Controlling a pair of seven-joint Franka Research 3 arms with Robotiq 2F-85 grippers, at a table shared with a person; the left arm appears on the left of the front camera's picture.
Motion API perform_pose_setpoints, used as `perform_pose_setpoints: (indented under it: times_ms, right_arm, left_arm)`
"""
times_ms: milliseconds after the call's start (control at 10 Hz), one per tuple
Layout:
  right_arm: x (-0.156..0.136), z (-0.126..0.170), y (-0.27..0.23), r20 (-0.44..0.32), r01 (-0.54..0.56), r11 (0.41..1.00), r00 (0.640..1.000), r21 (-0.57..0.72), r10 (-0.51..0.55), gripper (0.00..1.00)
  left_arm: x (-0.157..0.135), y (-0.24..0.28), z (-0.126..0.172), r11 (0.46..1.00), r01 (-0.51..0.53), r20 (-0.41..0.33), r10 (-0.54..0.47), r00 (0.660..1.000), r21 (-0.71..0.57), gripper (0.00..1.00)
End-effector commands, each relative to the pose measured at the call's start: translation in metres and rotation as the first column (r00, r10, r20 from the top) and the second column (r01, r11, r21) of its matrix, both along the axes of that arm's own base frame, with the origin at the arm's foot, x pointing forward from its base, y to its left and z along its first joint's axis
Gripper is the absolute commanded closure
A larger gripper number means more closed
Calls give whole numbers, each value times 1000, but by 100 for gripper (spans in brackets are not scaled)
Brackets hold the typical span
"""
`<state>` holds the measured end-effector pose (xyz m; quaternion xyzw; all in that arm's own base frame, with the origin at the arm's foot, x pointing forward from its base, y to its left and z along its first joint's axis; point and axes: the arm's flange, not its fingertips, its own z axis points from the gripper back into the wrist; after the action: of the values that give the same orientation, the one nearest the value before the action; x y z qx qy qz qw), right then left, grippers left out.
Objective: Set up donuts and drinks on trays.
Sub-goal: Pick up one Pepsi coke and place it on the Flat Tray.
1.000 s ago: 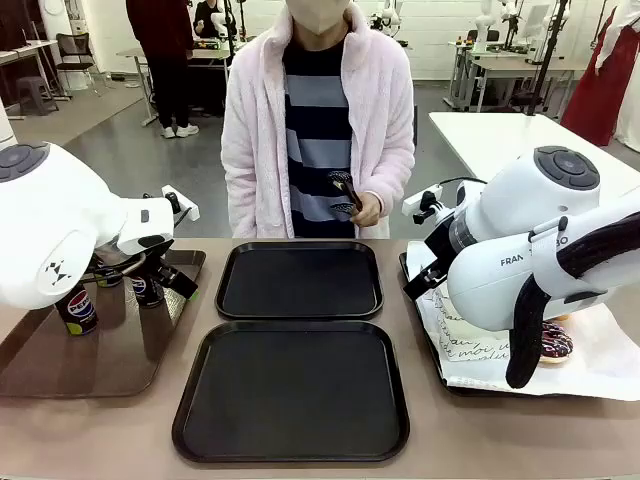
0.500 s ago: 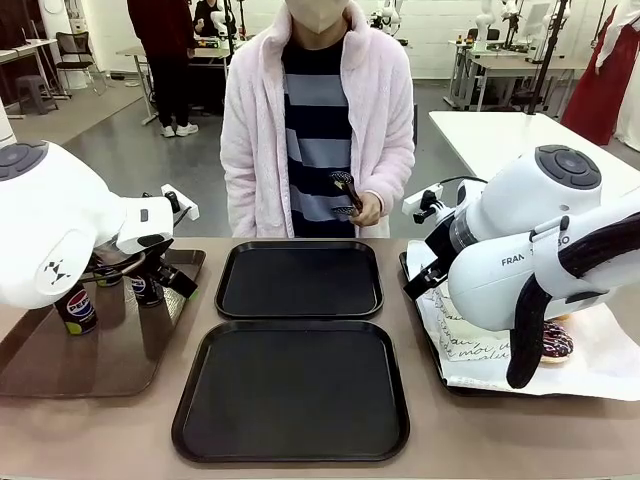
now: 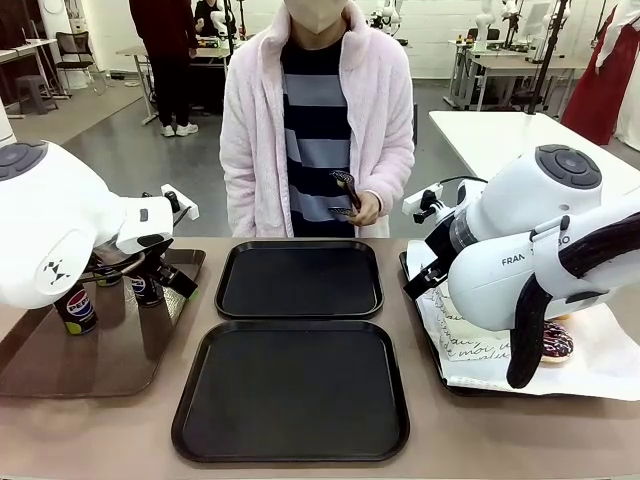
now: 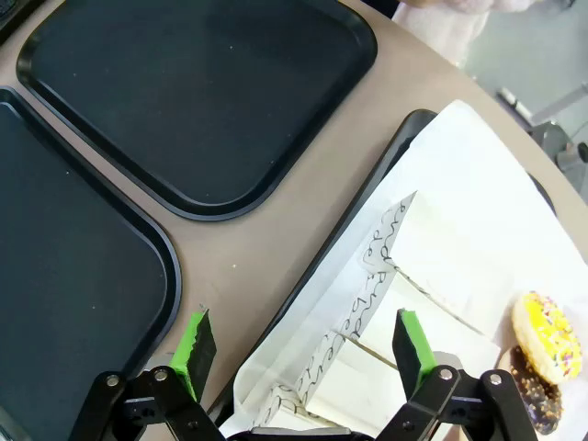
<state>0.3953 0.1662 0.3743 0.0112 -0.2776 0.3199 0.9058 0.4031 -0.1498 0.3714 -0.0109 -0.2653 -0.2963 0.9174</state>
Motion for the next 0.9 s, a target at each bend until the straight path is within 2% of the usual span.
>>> perform_pose_setpoints:
  times_ms: [0,100,200,300,400,500,700,800]
  right_arm:
    - [0,0,0,0,0,1000,1000,0,0,0]
    - [0,0,0,0,0,1000,1000,0,0,0]
    - [-13,14,0,-37,18,999,999,-27,-19,0]
    - [-39,29,-2,-58,-8,998,998,-62,4,0]
    - [-71,35,-8,-89,-49,991,995,-123,39,0]
    - [-93,44,-19,-106,-45,988,994,-149,29,0]
    - [-150,43,-38,-164,-108,975,984,-195,76,0]
    - [-169,42,-46,-189,-139,972,977,-191,103,0]
  left_arm:
    - [0,0,0,1000,0,0,0,1000,0,0]
    - [0,0,0,1000,0,0,0,1000,0,0]
    - [-7,1,19,999,25,-12,-24,1000,32,0]
    - [-31,7,35,997,69,-52,-68,996,26,0]
    - [-68,20,38,997,67,-64,-64,996,48,0]
    - [-74,32,47,993,86,-93,-78,993,79,0]
    - [-116,59,37,991,117,-166,-106,980,61,0]
    - [-123,67,37,987,149,-202,-134,970,61,0]
